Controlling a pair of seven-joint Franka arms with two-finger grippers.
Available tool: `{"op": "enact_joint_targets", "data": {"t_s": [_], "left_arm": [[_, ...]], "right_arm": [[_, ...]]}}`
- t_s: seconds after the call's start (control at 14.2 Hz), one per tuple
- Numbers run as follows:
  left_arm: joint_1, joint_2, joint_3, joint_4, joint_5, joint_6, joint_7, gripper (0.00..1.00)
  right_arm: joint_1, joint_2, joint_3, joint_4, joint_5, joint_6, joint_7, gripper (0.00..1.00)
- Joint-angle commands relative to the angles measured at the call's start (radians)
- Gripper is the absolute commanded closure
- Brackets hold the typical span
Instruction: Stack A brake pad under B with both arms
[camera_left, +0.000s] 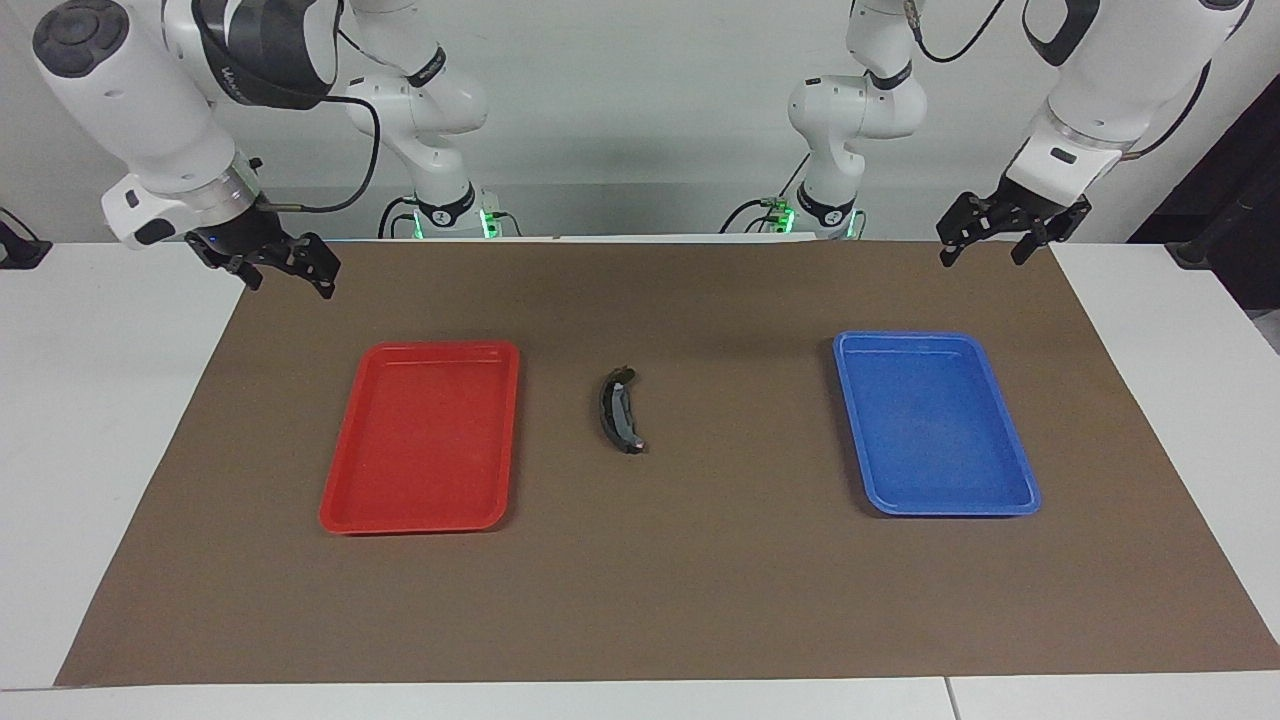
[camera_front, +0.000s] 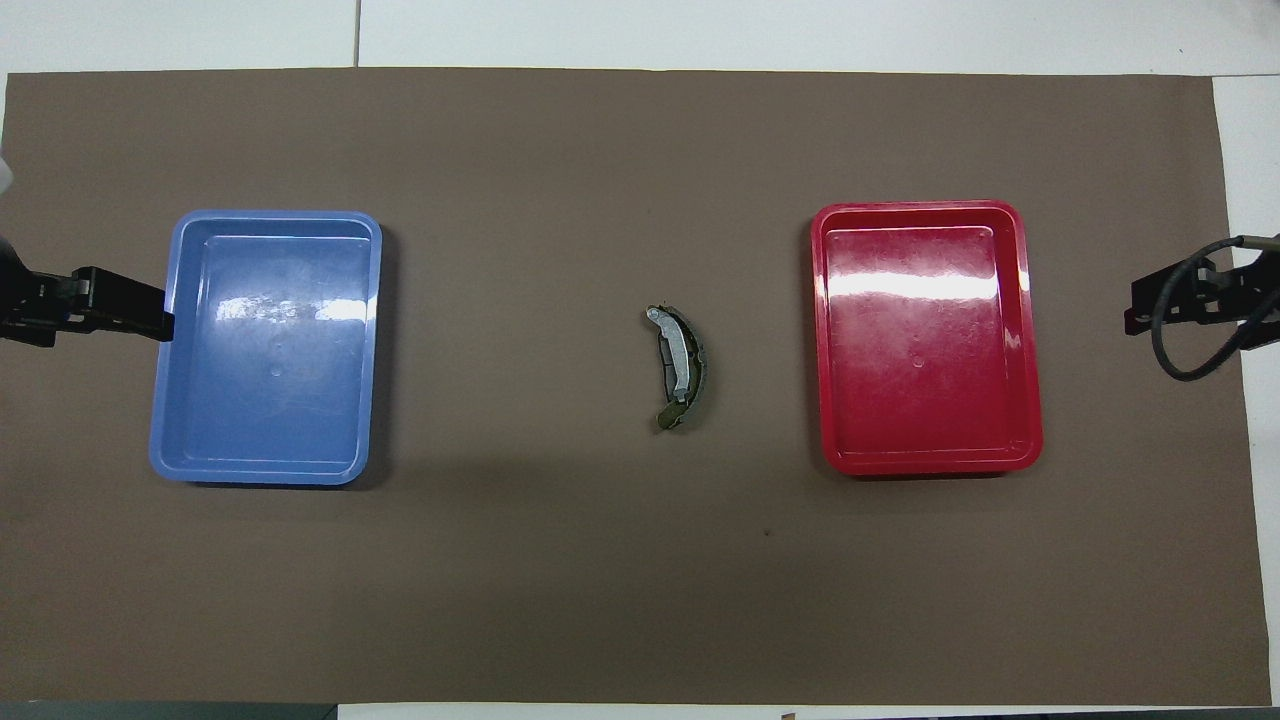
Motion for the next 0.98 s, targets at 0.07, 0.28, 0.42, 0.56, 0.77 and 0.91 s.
{"op": "enact_joint_targets", "data": {"t_s": [0.07, 0.28, 0.42, 0.56, 0.77, 0.91], "left_arm": [[-0.012, -0.009, 0.006, -0.017, -0.008, 0.011, 0.0, 0.0], [-0.012, -0.009, 0.006, -0.016, -0.008, 0.009, 0.0, 0.0], [-0.012, -0.009, 0.006, -0.016, -0.008, 0.008, 0.0, 0.0], [-0.012, -0.008, 0.009, -0.013, -0.008, 0.008, 0.003, 0.0], [-0.012, 0.004, 0.007, 0.003, -0.008, -0.008, 0.001, 0.0], [-0.014, 0.01, 0.004, 0.024, -0.008, -0.02, -0.003, 0.0]], "right_arm": [[-0.011, -0.031, 0.007, -0.026, -0.013, -0.015, -0.019, 0.0], [-0.012, -0.041, 0.007, -0.019, -0.011, -0.036, -0.046, 0.0], [-0.012, -0.043, 0.007, -0.016, -0.011, -0.033, -0.048, 0.0], [-0.012, -0.042, 0.007, -0.007, -0.01, -0.03, -0.048, 0.0], [-0.012, -0.04, 0.007, -0.006, -0.01, -0.025, -0.049, 0.0], [-0.012, -0.041, 0.007, -0.007, -0.01, -0.025, -0.049, 0.0]]}}
